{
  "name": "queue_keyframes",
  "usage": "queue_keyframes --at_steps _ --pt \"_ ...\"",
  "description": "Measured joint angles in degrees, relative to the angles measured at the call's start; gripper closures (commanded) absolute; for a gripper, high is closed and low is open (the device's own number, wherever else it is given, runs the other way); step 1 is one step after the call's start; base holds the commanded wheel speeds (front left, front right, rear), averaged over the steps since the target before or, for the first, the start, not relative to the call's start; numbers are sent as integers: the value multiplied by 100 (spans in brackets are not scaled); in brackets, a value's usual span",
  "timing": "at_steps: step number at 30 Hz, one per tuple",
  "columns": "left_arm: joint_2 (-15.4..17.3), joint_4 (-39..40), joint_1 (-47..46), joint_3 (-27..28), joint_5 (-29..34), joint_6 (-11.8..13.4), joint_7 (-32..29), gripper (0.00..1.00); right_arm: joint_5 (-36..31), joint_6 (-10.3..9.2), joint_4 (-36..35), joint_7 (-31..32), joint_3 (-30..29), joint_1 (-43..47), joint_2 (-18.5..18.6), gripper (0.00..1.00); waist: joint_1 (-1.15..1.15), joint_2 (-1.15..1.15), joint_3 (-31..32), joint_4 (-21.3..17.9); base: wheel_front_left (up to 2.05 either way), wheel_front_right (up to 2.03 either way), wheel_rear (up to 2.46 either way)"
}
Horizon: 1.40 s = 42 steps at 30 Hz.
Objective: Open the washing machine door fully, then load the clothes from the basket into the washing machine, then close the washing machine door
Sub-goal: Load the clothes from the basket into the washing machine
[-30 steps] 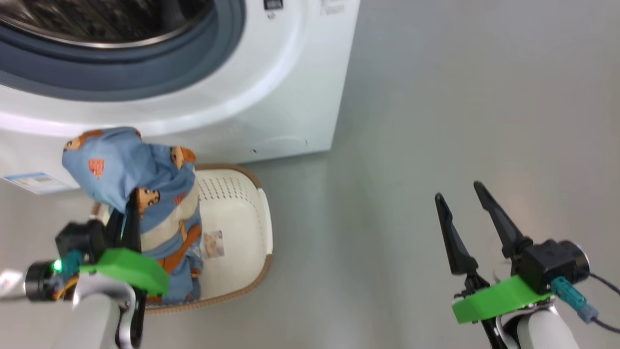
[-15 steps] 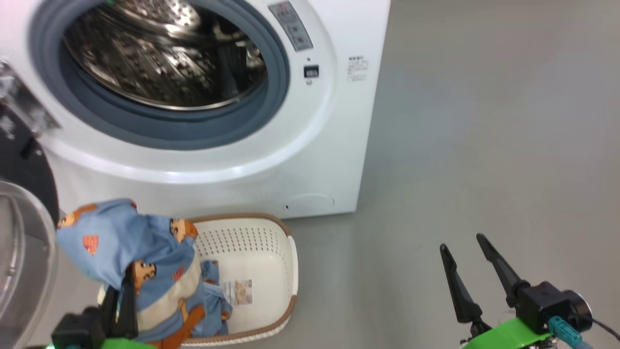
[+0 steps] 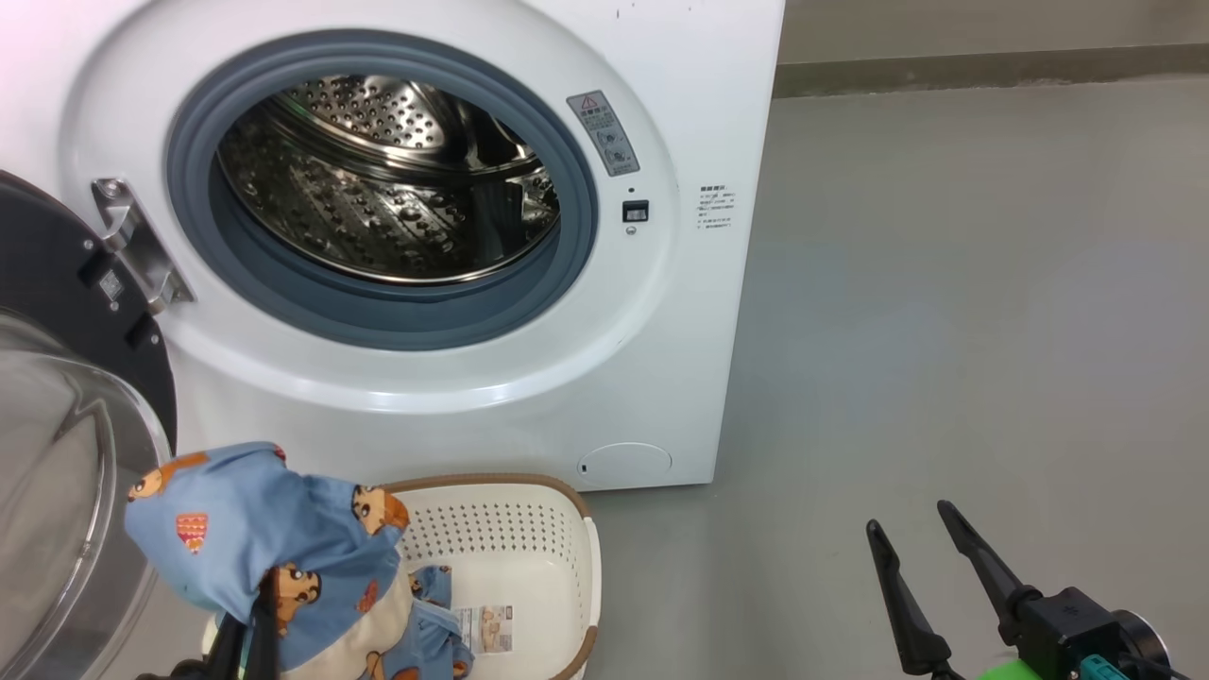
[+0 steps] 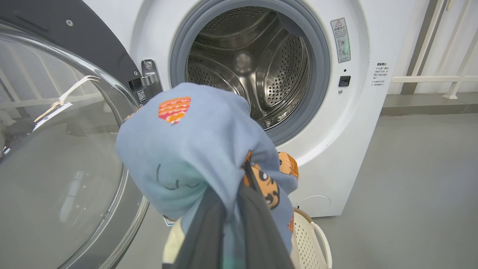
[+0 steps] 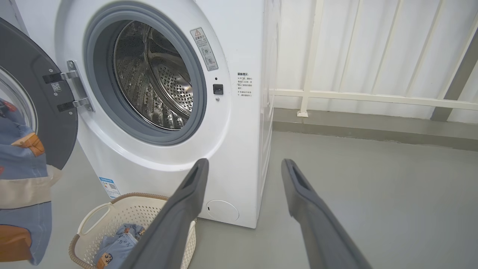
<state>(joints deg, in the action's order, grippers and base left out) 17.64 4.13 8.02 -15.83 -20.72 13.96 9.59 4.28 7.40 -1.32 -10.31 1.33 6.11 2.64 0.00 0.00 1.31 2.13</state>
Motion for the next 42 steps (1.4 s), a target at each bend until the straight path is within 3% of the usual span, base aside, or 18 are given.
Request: queue_keyframes --at_steps 33,42 --pt "-59 -111 72 0 -132 140 67 100 0 0 -282 115 -78 109 -5 0 0 0 -122 -104 0 0 0" --pt "-213 -976 -1170 121 -435 -272 288 100 -3 0 -552 105 -5 -342 -4 0 0 0 -745 -203 0 0 0"
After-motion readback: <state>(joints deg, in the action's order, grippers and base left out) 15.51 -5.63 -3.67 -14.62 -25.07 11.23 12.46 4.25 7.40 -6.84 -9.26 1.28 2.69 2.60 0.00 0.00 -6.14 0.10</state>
